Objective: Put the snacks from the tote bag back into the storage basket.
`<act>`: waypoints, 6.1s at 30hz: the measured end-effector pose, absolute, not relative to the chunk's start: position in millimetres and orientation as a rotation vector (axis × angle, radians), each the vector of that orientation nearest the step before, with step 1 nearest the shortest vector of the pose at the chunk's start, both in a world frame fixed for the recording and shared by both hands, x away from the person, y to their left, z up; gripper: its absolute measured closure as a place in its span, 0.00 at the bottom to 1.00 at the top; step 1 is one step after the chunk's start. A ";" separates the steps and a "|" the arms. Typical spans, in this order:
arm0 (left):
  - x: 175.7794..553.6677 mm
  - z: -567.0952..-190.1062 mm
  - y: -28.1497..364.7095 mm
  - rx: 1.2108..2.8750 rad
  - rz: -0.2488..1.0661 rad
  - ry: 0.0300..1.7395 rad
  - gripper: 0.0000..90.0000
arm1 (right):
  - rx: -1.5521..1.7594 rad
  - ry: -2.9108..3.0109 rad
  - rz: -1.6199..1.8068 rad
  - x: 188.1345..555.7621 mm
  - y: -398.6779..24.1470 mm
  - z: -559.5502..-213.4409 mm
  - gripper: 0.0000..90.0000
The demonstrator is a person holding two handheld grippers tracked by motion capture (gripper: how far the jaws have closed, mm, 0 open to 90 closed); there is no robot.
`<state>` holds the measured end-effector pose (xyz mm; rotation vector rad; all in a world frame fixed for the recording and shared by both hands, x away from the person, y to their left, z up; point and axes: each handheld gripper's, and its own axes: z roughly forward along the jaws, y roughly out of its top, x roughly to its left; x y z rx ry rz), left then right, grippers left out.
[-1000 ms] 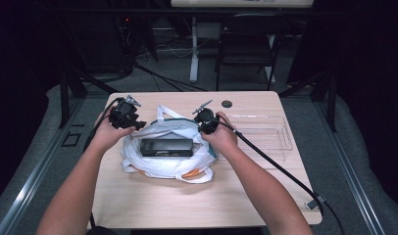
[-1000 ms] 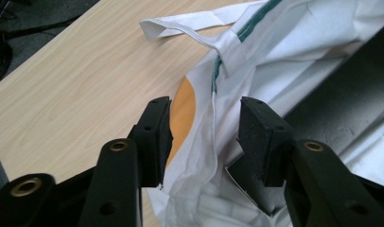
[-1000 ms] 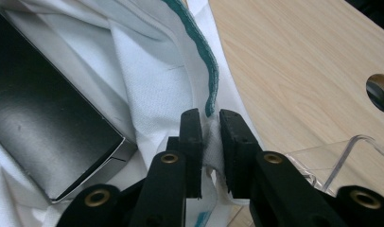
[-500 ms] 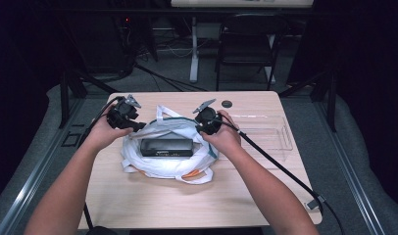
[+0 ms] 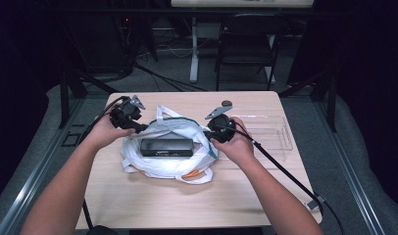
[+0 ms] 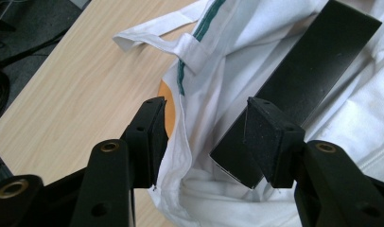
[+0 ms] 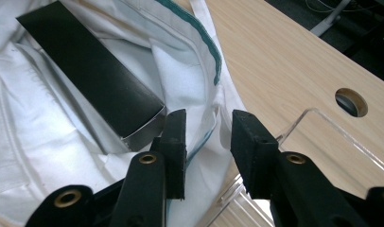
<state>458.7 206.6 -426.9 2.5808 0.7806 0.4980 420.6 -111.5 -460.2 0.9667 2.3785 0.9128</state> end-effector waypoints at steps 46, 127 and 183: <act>453.0 -459.7 166.3 2.890 0.440 0.374 0.49 | 0.968 2.399 1.043 370.5 -132.9 -476.8 0.66; 478.4 -524.6 136.6 3.068 0.239 0.241 0.38 | 0.964 2.406 1.018 360.8 -138.1 -487.1 0.64; 452.3 -473.6 166.5 2.968 0.318 0.248 0.48 | 0.920 2.425 1.007 361.1 -134.9 -490.4 0.60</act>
